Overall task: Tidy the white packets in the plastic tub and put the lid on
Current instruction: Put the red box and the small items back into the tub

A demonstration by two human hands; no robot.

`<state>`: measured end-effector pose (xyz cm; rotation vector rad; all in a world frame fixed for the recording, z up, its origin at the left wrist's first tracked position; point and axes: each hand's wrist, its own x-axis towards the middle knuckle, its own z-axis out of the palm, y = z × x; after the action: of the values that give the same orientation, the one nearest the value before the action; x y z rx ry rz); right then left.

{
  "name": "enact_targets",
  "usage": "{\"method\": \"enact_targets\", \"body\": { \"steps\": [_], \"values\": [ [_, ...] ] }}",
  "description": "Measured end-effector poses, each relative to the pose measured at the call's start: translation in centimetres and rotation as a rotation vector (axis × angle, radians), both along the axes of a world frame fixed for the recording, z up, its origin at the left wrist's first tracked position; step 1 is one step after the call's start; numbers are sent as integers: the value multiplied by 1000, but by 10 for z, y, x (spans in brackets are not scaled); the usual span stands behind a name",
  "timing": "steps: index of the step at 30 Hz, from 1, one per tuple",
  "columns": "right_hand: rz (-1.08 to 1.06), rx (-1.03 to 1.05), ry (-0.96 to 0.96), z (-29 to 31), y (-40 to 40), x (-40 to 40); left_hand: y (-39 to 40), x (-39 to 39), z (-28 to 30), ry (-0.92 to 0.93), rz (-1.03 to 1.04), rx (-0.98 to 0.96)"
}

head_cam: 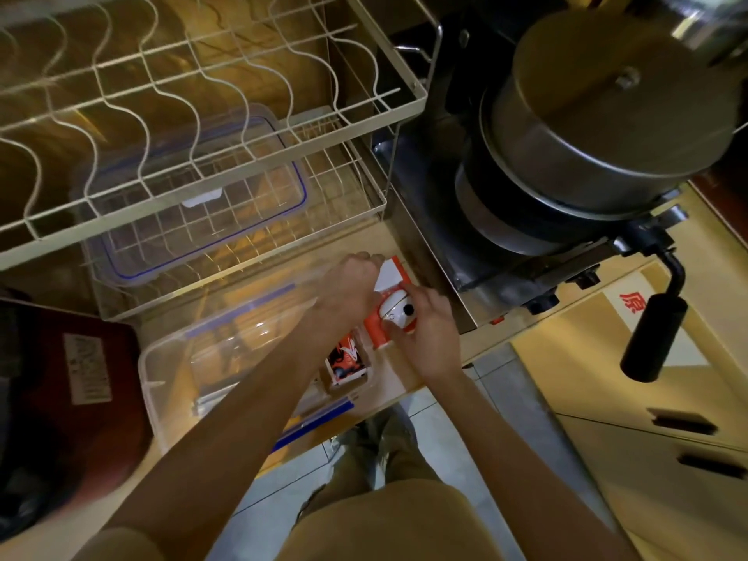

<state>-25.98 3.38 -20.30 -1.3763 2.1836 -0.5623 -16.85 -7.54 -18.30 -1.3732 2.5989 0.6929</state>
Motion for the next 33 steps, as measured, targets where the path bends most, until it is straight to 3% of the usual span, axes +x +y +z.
{"method": "enact_targets", "body": {
  "steps": [7,14,20,25,29,33],
  "values": [
    [-64,31,-113,3,-4,-4,2,5,4,124,79,62],
    [-154,-65,-240,24,-5,-6,7,47,47,332,115,99],
    [-115,-111,-294,47,-27,12,15,106,57,212,108,81],
    [40,-106,-274,54,-45,49,28,142,36,132,225,101],
    [139,21,-205,37,-54,80,39,154,7,30,334,89],
    [188,101,-37,12,-56,106,44,159,-21,67,419,88]
  ]
}}
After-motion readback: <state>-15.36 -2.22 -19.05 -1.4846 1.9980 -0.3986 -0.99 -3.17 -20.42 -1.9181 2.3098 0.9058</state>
